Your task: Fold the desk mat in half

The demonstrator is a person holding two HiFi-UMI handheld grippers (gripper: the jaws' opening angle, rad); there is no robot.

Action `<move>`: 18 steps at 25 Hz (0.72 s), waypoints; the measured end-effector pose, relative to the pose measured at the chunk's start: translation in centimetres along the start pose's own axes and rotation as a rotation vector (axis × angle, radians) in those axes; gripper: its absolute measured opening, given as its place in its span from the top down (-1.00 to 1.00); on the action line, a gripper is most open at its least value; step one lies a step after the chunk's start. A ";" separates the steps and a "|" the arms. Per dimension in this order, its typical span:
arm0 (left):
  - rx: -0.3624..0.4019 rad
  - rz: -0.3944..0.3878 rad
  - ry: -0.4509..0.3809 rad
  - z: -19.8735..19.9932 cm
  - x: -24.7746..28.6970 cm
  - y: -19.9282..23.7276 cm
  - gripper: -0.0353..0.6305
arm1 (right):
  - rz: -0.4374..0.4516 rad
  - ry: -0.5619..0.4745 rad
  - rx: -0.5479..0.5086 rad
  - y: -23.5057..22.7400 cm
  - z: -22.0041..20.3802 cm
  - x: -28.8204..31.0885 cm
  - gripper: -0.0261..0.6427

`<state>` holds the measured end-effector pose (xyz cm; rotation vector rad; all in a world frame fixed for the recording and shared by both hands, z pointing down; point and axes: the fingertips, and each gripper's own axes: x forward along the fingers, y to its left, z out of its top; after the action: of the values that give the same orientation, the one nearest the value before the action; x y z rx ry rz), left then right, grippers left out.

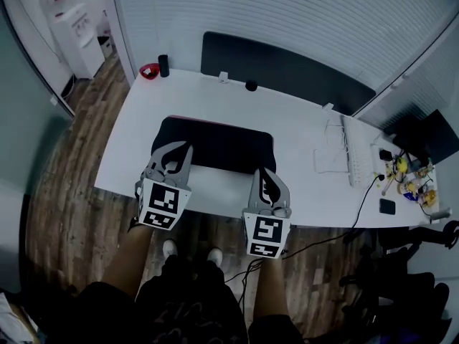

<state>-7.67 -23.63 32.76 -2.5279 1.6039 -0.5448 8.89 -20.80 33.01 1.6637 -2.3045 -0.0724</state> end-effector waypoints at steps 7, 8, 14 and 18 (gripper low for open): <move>-0.053 0.000 -0.048 1.6 -3.5 -0.4 0.90 | 0.014 -0.029 0.047 1.5 0.8 -3.3 0.89; -0.061 0.002 -0.055 1.8 -4.0 -0.4 0.90 | 0.016 -0.033 0.057 1.7 0.9 -3.6 0.89; -0.101 0.013 -0.082 2.3 -6.5 -0.5 0.90 | 0.023 -0.066 0.079 2.9 2.2 -4.8 0.89; -0.140 0.026 -0.096 2.3 -7.9 -0.1 0.90 | 0.016 -0.077 0.089 3.0 2.6 -5.6 0.89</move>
<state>-9.81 -16.80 28.70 -2.5822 1.6935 -0.3134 7.09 -14.90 30.00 1.7131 -2.4107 -0.0315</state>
